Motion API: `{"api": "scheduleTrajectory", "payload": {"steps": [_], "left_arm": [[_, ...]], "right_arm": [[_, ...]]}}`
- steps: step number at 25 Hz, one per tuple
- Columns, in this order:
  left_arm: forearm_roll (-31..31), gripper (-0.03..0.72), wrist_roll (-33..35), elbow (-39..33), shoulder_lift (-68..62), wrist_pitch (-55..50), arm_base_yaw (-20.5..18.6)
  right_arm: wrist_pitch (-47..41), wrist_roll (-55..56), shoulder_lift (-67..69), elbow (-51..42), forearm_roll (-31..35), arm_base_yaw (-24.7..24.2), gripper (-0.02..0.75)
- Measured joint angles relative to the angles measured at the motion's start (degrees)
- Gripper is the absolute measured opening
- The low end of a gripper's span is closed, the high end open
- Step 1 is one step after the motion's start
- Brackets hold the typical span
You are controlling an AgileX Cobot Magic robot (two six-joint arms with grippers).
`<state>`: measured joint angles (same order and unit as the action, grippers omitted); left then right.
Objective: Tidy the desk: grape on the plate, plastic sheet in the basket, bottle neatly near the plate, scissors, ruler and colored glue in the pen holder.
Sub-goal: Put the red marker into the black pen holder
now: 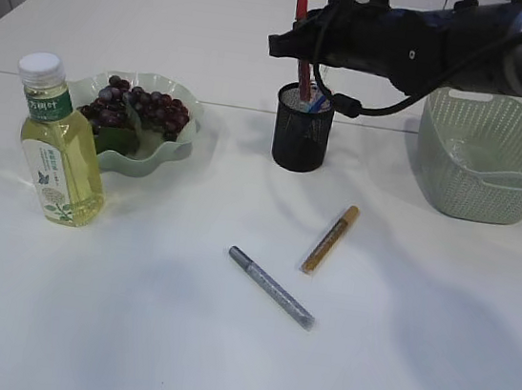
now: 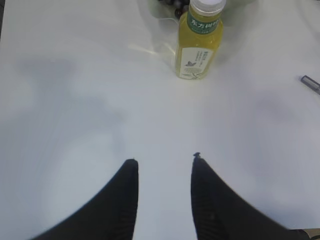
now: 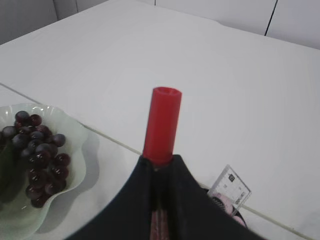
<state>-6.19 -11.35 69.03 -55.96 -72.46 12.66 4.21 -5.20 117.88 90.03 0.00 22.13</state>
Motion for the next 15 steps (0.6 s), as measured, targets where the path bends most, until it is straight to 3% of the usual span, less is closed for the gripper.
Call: {"api": "scheduleTrajectory", "payload": {"steps": [15], "left_arm": [[-3.36,0.259,0.0,0.0,0.0,0.0,0.0]], "right_arm": [[6.67,0.0,8.21,6.18,0.8,-1.29,0.05]]}}
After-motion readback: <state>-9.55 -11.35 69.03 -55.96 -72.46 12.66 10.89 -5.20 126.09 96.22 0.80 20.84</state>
